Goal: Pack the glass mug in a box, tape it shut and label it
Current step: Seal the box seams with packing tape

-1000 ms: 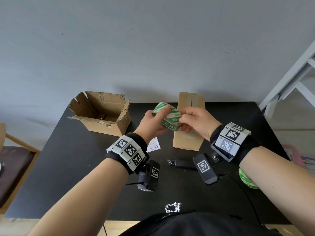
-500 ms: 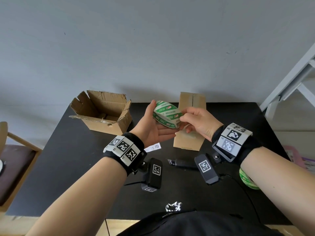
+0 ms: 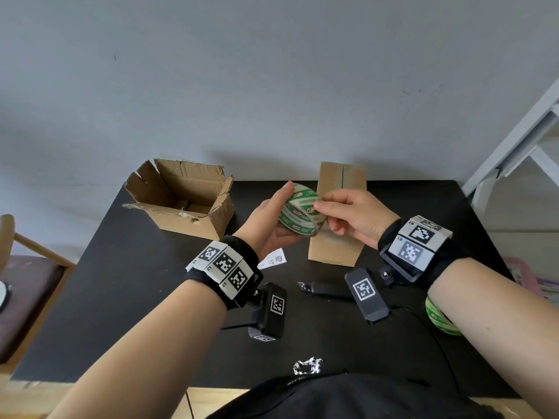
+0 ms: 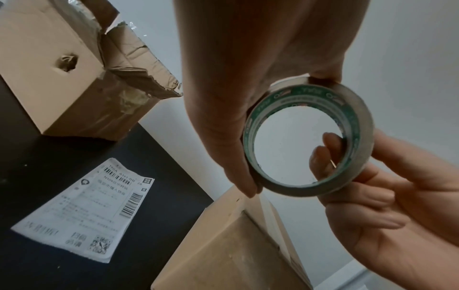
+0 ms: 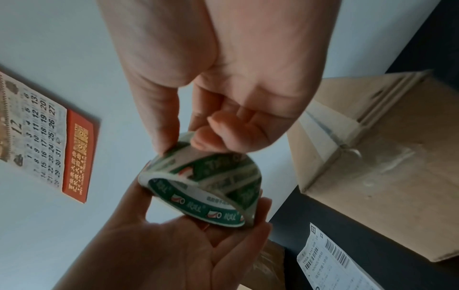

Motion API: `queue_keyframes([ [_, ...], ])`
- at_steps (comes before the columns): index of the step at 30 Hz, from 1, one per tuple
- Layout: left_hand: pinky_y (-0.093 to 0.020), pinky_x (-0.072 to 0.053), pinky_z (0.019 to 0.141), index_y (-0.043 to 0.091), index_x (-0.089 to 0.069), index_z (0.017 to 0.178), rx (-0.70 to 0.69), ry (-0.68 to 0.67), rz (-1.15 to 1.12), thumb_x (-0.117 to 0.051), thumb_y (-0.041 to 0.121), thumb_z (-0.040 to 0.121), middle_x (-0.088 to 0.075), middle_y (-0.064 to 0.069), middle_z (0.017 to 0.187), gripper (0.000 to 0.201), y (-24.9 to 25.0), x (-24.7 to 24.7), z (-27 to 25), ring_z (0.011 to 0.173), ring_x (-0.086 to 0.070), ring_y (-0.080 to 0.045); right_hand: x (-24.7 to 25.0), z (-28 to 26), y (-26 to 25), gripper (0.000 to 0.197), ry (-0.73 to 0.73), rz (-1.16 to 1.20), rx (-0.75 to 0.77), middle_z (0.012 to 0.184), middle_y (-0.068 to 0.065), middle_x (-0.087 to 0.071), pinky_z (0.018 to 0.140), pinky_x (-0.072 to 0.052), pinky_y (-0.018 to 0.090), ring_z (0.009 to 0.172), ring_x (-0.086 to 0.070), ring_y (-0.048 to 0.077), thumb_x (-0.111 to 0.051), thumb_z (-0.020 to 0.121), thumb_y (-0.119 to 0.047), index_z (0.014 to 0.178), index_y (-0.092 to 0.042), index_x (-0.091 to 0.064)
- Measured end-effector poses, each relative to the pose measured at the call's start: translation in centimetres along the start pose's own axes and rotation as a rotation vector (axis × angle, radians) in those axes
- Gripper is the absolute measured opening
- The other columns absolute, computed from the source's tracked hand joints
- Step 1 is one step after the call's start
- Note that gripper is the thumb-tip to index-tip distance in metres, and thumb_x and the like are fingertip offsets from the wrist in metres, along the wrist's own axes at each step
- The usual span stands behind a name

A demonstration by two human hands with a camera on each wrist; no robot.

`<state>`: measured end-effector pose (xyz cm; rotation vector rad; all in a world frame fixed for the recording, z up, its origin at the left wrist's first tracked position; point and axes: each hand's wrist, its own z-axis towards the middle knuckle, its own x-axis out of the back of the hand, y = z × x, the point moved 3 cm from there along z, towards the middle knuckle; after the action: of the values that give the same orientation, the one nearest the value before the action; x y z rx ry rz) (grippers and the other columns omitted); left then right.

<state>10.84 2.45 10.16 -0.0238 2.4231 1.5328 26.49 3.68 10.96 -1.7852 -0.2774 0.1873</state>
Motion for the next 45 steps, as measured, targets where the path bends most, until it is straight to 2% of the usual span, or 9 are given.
queue_keyframes([
  [4, -0.038, -0.055, 0.084, 0.009, -0.061, 0.112, 0.058, 0.004, -0.060, -0.044, 0.056, 0.091, -0.070, -0.016, 0.103, 0.054, -0.6, 0.4, 0.4, 0.095, -0.069, -0.031, 0.0, 0.1, 0.4, 0.025, -0.051, 0.058, -0.015, 0.076, 0.012, -0.058, 0.045, -0.040, 0.016, 0.047, -0.050, 0.006, -0.052, 0.089, 0.000, 0.112, 0.009, -0.058],
  [9, -0.039, -0.057, 0.079, 0.009, -0.060, 0.114, 0.143, -0.039, -0.116, -0.032, 0.065, 0.090, -0.067, -0.019, 0.110, 0.067, -0.9, 0.4, 0.7, 0.094, -0.069, -0.030, -0.1, 0.1, 0.4, 0.014, -0.112, 0.105, -0.061, 0.079, 0.012, -0.059, 0.045, -0.043, 0.017, 0.052, -0.053, 0.010, -0.050, 0.090, 0.000, 0.098, 0.001, -0.061],
  [14, -0.046, -0.055, 0.085, 0.014, -0.049, 0.124, 0.061, 0.091, 0.131, -0.040, 0.066, 0.088, -0.063, -0.013, 0.115, 0.064, -0.5, 0.4, 1.2, 0.101, -0.065, -0.027, 0.2, 0.2, 0.1, 0.016, 0.046, -0.152, -0.042, 0.056, -0.002, -0.056, 0.039, -0.029, 0.016, 0.042, -0.040, 0.005, -0.063, 0.086, -0.022, 0.080, -0.008, -0.068],
  [17, -0.041, -0.057, 0.082, 0.010, -0.046, 0.127, -0.018, 0.004, 0.232, -0.053, 0.046, 0.091, -0.058, -0.018, 0.121, 0.051, -0.4, -0.1, 1.2, 0.103, -0.064, -0.029, 0.4, 0.3, 0.2, 0.017, 0.097, -0.206, -0.020, 0.042, -0.011, -0.054, 0.039, -0.031, 0.011, 0.037, -0.044, 0.002, -0.063, 0.087, -0.024, 0.085, -0.009, -0.068],
  [23, -0.046, -0.054, 0.089, 0.007, -0.050, 0.126, -0.001, -0.021, -0.057, -0.051, 0.036, 0.095, -0.062, -0.020, 0.118, 0.042, -0.2, 0.6, 1.0, 0.106, -0.064, -0.032, 0.4, 0.2, 0.5, 0.014, -0.045, 0.036, -0.047, 0.080, 0.007, -0.059, 0.041, -0.032, 0.014, 0.052, -0.041, 0.007, -0.055, 0.089, -0.012, 0.099, -0.007, -0.065],
  [28, -0.040, -0.058, 0.078, 0.005, -0.051, 0.127, 0.034, -0.049, -0.161, -0.047, 0.038, 0.095, -0.064, -0.021, 0.118, 0.046, -0.3, 0.4, 0.6, 0.102, -0.066, -0.030, 0.1, 0.1, 0.3, 0.013, -0.103, 0.131, -0.070, 0.080, 0.009, -0.060, 0.043, -0.032, 0.016, 0.055, -0.039, 0.011, -0.050, 0.090, -0.003, 0.094, -0.004, -0.063],
  [34, -0.049, -0.052, 0.091, 0.007, -0.047, 0.124, -0.073, -0.009, -0.101, -0.050, 0.032, 0.095, -0.060, -0.019, 0.117, 0.038, -0.3, 0.2, 0.7, 0.109, -0.062, -0.033, -0.3, 0.7, 0.5, 0.015, 0.029, 0.056, -0.071, 0.076, 0.011, -0.057, 0.043, -0.027, 0.019, 0.054, -0.038, 0.012, -0.055, 0.089, -0.014, 0.076, -0.008, -0.059],
  [42, -0.048, -0.051, 0.093, 0.007, -0.044, 0.124, -0.148, -0.001, -0.041, -0.052, 0.028, 0.094, -0.059, -0.016, 0.117, 0.038, -0.4, 0.0, 0.6, 0.109, -0.062, -0.028, -0.4, 0.8, 0.2, 0.016, 0.083, -0.080, -0.063, 0.076, 0.007, -0.064, 0.049, -0.029, 0.022, 0.058, -0.045, 0.013, -0.061, 0.085, -0.028, 0.077, -0.015, -0.065],
  [45, -0.049, -0.050, 0.095, 0.009, -0.044, 0.121, -0.157, 0.005, 0.002, -0.053, 0.026, 0.094, -0.055, -0.018, 0.121, 0.033, -0.5, 0.0, 0.6, 0.111, -0.060, -0.030, -0.5, 0.9, 0.1, 0.030, 0.095, -0.130, -0.062, 0.089, 0.016, -0.069, 0.060, -0.039, 0.031, 0.076, -0.057, 0.025, -0.066, 0.077, -0.040, 0.087, -0.011, -0.068],
])
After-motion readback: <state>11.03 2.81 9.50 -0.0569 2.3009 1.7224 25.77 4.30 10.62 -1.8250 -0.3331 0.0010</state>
